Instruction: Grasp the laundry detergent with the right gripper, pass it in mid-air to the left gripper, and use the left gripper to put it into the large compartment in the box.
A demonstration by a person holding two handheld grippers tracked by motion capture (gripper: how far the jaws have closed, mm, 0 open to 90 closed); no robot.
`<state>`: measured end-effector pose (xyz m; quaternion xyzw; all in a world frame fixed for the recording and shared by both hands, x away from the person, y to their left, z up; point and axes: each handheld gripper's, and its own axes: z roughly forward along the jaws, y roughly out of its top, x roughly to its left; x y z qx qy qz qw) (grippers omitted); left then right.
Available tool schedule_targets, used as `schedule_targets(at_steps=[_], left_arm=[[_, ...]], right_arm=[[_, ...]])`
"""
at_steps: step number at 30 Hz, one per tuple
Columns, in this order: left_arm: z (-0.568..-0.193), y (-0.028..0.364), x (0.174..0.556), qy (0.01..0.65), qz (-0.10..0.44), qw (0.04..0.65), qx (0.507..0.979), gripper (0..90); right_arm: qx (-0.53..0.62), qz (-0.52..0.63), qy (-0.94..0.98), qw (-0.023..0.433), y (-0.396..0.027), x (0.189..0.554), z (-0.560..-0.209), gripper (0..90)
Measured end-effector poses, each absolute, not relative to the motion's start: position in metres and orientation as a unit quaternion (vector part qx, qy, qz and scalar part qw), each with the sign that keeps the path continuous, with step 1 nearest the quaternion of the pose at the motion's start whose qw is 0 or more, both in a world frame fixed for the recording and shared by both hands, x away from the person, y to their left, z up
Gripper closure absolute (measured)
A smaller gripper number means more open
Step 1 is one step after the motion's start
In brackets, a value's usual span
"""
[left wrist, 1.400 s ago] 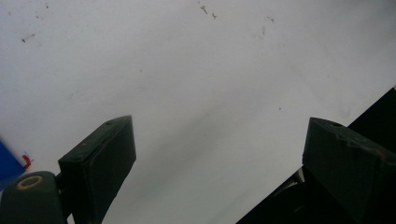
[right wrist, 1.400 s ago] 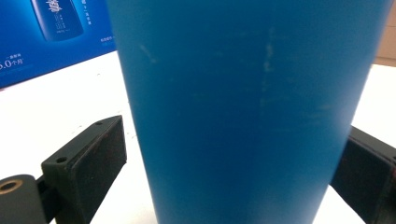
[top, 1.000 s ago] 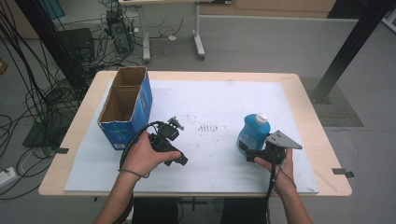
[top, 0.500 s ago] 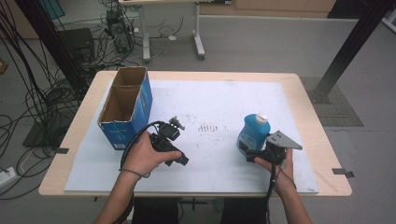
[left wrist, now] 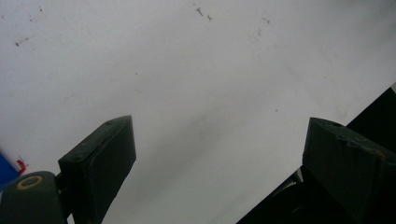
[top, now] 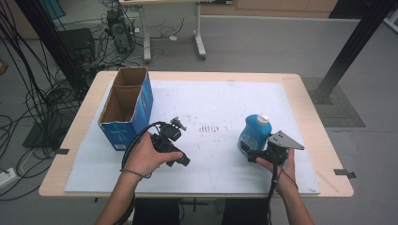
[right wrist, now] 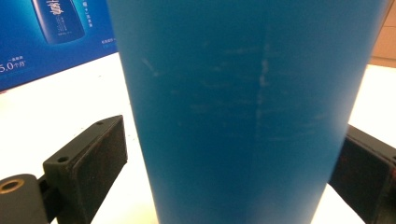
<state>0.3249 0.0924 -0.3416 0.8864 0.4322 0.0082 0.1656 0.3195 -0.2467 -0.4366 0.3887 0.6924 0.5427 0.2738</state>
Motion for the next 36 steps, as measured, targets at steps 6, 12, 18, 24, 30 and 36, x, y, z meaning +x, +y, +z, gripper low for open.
schedule_targets(at_steps=[6, 12, 18, 24, 30, 36], left_arm=[[-0.3419, 0.0936, 0.3248, 0.434, 0.008, 0.166, 0.885, 10.0], [-0.3416, 0.0931, 0.3241, 0.435, 0.009, 0.166, 0.885, 10.0], [-0.3406, 0.0926, 0.3246, 0.433, 0.009, 0.165, 0.886, 9.9], [-0.3411, 0.0921, 0.3241, 0.433, 0.007, 0.167, 0.886, 9.9], [-0.3419, 0.0922, 0.3237, 0.432, 0.005, 0.166, 0.886, 10.0], [-0.3416, 0.0934, 0.3232, 0.434, 0.006, 0.167, 0.885, 10.0]], right_arm=[[0.388, 0.542, 0.694, 0.273, -0.2454, 0.3194, -0.4366, 5.0], [0.388, 0.542, 0.694, 0.272, -0.2450, 0.3196, -0.4364, 5.0], [0.389, 0.542, 0.693, 0.274, -0.2453, 0.3199, -0.4356, 5.0], [0.390, 0.543, 0.692, 0.273, -0.2455, 0.3200, -0.4360, 5.1], [0.389, 0.543, 0.691, 0.275, -0.2447, 0.3205, -0.4354, 5.0], [0.386, 0.544, 0.690, 0.280, -0.2430, 0.3206, -0.4348, 4.8]])
